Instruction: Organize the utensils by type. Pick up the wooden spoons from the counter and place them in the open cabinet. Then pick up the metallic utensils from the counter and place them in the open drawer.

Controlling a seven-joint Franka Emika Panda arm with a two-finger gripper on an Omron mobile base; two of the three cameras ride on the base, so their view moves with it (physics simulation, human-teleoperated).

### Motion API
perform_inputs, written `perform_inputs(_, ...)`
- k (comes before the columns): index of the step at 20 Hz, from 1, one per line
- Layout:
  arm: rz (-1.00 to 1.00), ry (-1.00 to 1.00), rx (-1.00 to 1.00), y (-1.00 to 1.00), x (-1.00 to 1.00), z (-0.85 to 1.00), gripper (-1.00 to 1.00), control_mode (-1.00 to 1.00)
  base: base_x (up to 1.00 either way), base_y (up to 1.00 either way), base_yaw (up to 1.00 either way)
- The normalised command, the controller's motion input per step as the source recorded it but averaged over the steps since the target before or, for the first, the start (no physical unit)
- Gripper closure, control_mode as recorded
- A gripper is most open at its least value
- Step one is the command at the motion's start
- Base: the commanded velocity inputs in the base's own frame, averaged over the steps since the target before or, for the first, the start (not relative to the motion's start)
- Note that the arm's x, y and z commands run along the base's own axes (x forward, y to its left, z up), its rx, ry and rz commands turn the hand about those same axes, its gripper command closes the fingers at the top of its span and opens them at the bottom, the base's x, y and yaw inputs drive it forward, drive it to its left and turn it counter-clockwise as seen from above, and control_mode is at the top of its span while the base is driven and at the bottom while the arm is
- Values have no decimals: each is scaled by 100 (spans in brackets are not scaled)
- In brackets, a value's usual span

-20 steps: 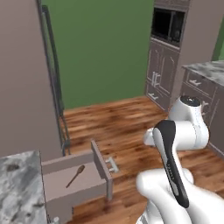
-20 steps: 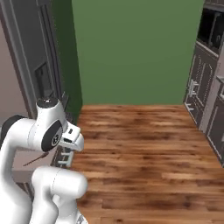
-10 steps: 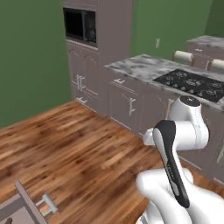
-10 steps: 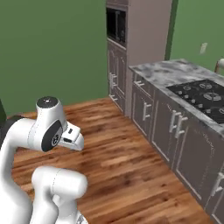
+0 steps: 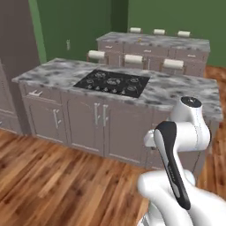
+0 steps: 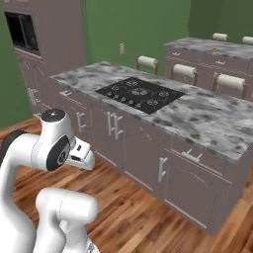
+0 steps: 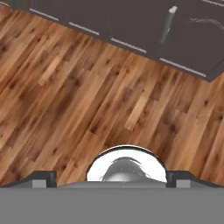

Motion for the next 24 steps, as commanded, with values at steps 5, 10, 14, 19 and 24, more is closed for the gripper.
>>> perform_inputs(5,0,0,0,0,0,0,-100,100,1,-80,-54)
perform_inputs(10,0,0,0,0,0,0,-100,100,15,-76,-46)
perform_inputs(14,0,0,0,0,0,0,-100,100,25,-73,-39)
perform_inputs(19,0,0,0,0,0,0,-100,100,35,-69,-35)
perform_inputs(24,0,0,0,0,0,0,-100,100,51,-61,-26)
